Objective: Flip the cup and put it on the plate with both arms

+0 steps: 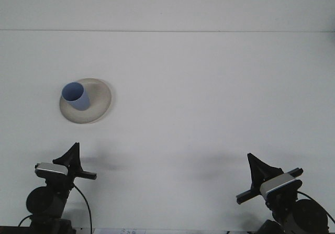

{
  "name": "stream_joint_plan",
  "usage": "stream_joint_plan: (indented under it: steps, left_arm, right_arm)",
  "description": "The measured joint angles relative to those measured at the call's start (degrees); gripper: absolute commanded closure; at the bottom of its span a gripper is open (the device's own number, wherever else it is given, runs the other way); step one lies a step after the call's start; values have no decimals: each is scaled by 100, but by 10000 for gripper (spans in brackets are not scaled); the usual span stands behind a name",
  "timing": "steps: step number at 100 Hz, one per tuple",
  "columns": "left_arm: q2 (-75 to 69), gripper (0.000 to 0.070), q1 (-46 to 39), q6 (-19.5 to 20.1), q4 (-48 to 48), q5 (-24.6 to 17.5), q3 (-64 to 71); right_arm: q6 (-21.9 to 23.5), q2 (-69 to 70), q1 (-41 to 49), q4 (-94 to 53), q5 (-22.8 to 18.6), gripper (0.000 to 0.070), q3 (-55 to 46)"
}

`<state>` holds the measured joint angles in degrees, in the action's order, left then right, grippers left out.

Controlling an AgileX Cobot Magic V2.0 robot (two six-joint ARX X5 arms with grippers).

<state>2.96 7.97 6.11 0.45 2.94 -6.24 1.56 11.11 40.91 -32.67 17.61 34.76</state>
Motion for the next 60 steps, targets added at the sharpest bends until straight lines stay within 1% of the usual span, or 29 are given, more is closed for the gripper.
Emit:
stream_joint_plan:
  steps: [9,12,24,30,60]
  left_arm:
    - [-149,685,-151,92,94,46,428]
    - [-177,685,-199,107,4,52,431]
    - [-273,685,-334,107,153,59,433]
    - [-273,685,-372,107,0,70,433]
    - [-271,685,-374,35,-87,59,433]
  right_arm:
    - [0,0,0,0,0,694,0]
    - [0,0,0,2,0,694,0]
    - [0,0,0,2,0,694,0]
    - [0,0,0,2,-2,694,0]
    - [0,0,0,24,0,694,0]
